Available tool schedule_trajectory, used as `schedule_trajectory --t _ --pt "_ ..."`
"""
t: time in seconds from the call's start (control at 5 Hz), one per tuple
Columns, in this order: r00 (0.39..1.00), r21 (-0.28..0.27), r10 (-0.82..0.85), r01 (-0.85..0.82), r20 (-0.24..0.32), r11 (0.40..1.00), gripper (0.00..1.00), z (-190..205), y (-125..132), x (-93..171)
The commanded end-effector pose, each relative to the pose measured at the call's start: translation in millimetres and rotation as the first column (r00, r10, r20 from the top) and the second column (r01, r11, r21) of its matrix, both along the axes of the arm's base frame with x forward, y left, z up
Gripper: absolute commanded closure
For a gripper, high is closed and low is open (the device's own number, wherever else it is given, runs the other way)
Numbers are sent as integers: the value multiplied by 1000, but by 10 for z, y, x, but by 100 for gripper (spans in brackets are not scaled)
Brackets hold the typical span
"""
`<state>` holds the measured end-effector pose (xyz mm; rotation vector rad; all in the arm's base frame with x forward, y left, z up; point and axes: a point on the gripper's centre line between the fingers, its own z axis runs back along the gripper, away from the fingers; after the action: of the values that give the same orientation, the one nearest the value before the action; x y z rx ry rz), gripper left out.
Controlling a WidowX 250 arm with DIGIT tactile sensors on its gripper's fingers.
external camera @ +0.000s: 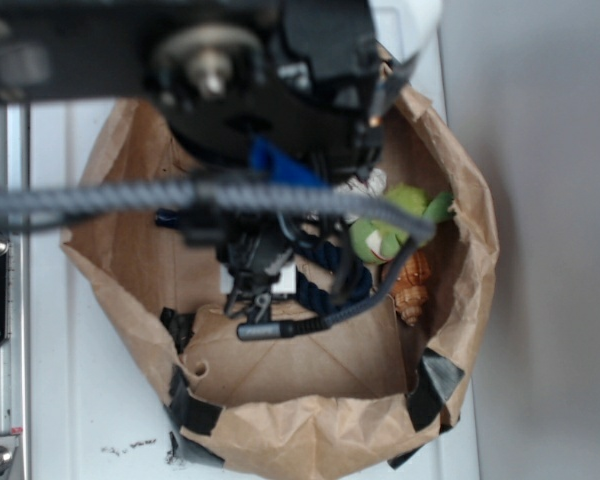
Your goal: Grab the blue rope.
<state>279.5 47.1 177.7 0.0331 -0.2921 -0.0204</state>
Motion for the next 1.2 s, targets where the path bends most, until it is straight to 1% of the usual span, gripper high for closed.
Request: schedule_trajectory --t 0.0,0.6,0.8,1.0 --pt "1000 -36 -5 5 10 999 0 -268 -74 -244" --pt "1000 -36 -5 5 10 999 0 -268 -74 -244" --pt "1000 -80 1 -1 -2 997 0 -338 -46 -266" --pt "1000 -74 24 -24 1 997 0 -520 -47 -110"
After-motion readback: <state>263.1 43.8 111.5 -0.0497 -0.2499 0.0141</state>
